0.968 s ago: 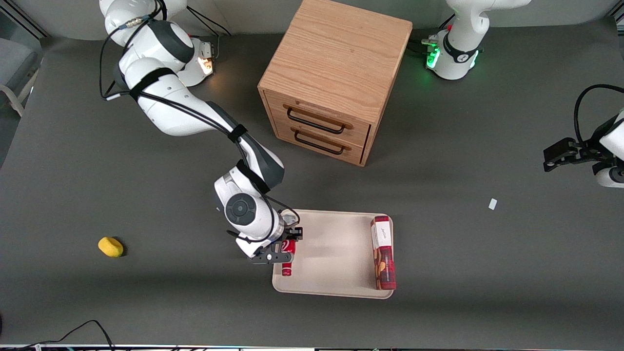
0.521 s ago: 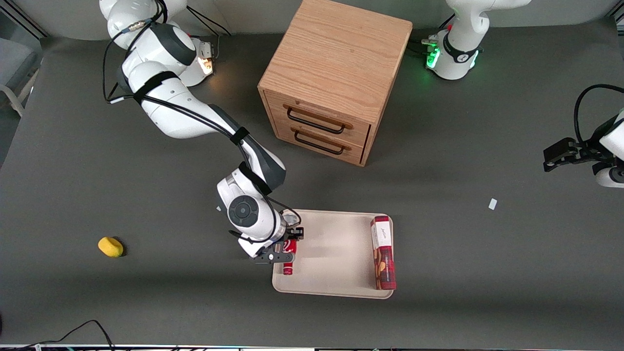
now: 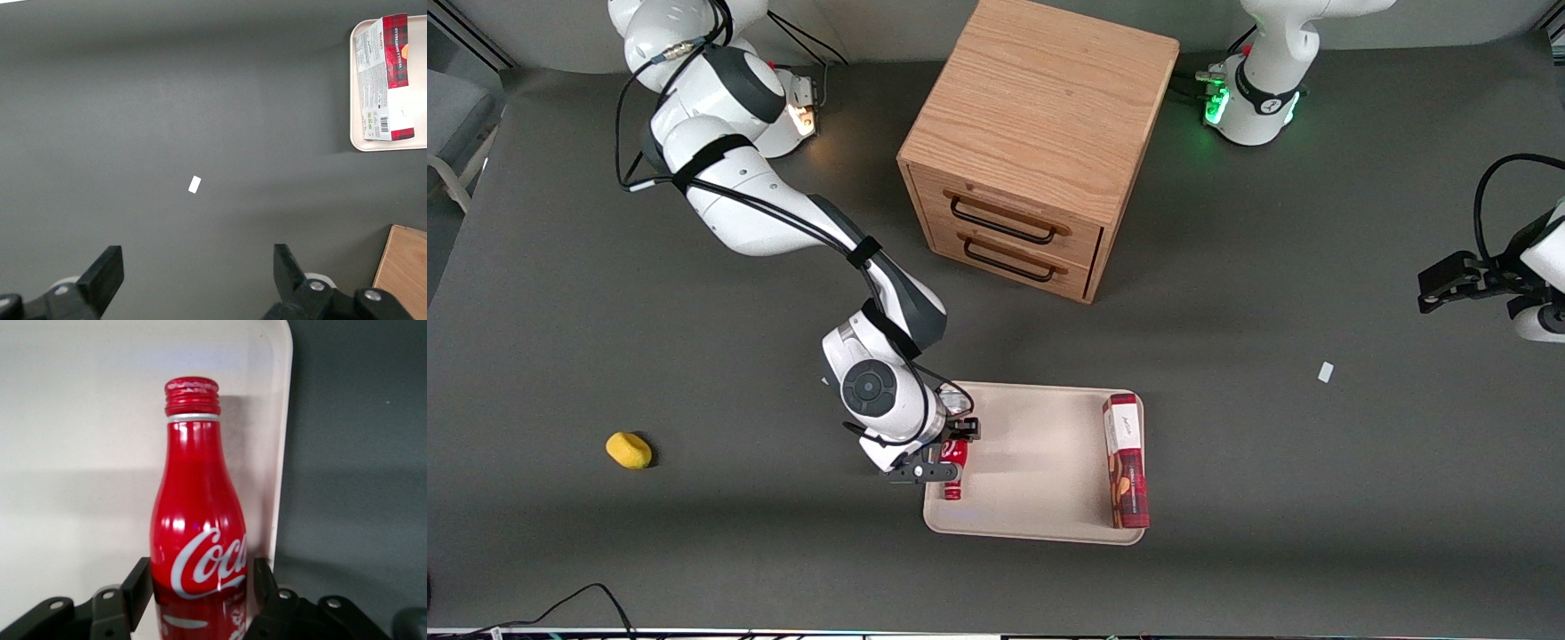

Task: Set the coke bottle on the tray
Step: 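Open the right gripper to release the bottle standing on the tray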

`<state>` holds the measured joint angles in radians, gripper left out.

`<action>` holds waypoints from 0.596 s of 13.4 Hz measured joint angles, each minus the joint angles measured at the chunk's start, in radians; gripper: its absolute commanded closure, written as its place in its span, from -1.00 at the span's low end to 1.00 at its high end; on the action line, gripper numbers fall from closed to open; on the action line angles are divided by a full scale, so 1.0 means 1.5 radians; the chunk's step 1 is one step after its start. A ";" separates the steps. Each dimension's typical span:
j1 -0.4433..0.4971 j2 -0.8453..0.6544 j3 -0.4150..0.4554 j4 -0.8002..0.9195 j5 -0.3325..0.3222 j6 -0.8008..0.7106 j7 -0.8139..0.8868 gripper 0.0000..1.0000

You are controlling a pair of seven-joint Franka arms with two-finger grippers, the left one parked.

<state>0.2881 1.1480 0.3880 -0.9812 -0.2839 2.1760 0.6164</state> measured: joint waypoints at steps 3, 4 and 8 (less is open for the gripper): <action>0.000 0.000 0.000 0.000 0.000 0.001 0.000 -0.91; 0.001 0.000 0.000 0.001 0.000 0.002 0.000 -1.00; -0.003 -0.017 -0.002 0.017 -0.001 -0.001 0.000 -1.00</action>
<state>0.2831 1.1224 0.3854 -0.9563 -0.2850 2.1751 0.6157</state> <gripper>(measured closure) 0.000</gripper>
